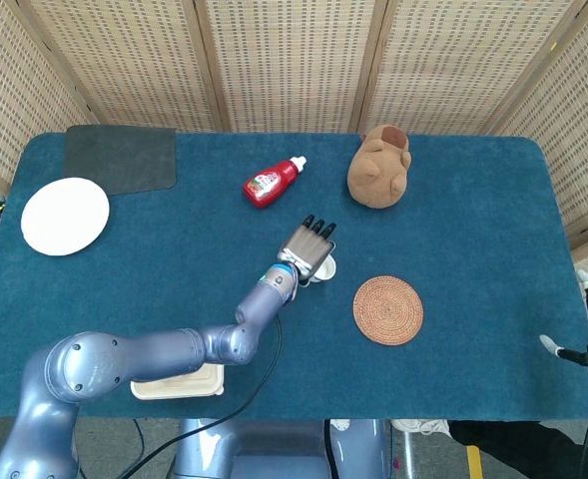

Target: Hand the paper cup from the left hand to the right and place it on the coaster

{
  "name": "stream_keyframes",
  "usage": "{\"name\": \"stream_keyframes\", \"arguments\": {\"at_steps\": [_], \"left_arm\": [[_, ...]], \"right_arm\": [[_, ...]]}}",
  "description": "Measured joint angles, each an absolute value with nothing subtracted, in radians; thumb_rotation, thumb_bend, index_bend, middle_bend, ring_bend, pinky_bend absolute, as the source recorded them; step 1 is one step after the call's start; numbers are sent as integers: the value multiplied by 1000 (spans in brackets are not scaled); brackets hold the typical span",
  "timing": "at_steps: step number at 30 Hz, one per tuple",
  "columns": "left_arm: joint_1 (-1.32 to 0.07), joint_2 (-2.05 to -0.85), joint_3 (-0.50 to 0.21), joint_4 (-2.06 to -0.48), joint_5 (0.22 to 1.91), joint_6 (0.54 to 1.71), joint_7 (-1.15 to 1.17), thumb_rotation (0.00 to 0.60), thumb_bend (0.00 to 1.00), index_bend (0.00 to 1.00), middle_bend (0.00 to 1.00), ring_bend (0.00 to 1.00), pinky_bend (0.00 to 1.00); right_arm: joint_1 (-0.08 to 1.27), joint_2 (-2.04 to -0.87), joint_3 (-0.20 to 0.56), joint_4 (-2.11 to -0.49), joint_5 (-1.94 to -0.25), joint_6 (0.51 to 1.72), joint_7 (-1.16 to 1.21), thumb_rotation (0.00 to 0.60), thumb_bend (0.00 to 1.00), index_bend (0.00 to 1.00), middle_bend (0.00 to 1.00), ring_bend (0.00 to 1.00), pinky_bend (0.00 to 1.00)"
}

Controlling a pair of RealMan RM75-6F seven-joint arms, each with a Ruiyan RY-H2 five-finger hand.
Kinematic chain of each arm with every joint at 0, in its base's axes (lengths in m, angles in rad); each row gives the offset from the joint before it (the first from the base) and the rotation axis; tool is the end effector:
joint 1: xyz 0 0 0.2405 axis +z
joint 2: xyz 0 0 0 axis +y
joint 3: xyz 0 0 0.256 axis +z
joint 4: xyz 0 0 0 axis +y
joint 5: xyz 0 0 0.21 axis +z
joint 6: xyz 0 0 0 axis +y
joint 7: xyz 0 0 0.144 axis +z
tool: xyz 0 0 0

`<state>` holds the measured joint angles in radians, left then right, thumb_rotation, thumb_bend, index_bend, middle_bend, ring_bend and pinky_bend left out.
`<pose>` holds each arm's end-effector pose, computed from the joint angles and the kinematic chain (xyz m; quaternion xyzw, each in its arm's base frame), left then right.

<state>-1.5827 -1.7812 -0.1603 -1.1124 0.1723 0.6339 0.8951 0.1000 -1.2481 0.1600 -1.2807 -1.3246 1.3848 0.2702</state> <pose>0.0601 0.4123 -0.1029 -0.8609 -0.2588 -0.2204 0.3786 -0.3803 -0.2091 0.1713 0.4931 -0.4370 0.4037 0.6348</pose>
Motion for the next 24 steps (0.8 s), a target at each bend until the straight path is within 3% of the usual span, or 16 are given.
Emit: {"name": "stream_keyframes", "arguments": {"at_steps": [6, 16, 24], "left_arm": [[-1589, -1803, -132, -1078, 175, 613, 881, 600, 133, 0, 0, 0, 0], [-1552, -1767, -125, -1118, 205, 635, 817, 600, 124, 0, 0, 0, 0], [-1425, -1643, -119, -1293, 380, 740, 694, 600, 126, 0, 0, 0, 0]], "right_arm": [[96, -1250, 164, -1271, -1324, 1386, 285, 600, 14, 0, 0, 0, 0], [98, -1254, 161, -1272, -1332, 1381, 278, 600, 16, 0, 0, 0, 0], [100, -1253, 156, -1291, -1355, 1394, 261, 600, 15, 0, 0, 0, 0]]}}
